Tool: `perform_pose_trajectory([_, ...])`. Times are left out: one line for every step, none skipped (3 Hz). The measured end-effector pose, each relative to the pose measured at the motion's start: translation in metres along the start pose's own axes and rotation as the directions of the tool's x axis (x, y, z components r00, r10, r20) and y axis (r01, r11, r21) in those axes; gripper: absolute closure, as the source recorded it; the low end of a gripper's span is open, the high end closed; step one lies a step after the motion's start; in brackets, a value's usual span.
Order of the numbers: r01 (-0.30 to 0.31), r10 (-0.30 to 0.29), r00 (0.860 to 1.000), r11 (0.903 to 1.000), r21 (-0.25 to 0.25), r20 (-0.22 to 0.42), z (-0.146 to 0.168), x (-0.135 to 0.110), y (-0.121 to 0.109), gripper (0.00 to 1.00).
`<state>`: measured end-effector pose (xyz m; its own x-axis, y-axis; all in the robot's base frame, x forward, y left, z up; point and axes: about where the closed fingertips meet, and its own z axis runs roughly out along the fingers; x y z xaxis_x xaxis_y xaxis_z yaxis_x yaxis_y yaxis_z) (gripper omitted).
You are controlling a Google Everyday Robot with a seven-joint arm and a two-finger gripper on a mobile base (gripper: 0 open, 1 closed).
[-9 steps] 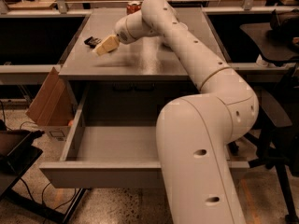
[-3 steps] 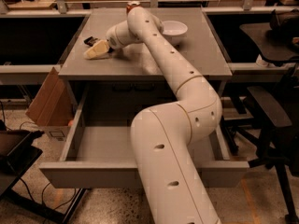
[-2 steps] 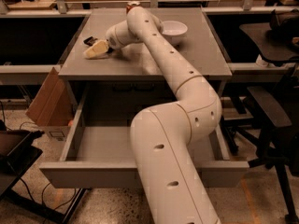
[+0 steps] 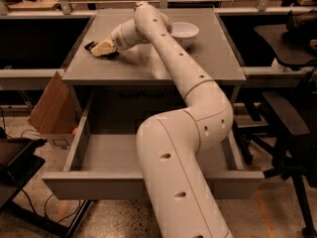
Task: Place rxbar chocolate into top drawer
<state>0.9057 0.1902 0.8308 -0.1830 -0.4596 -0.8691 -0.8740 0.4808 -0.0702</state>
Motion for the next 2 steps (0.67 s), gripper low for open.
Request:
perform_pose_trajectory([0.000, 0.000, 1.000, 1.0000, 0.000, 0.000, -0.0014, -0.0025, 0.0000, 1.00])
perform_pose_trajectory([0.000, 0.000, 1.000, 1.0000, 0.000, 0.000, -0.0014, -0.0025, 0.0000, 1.00])
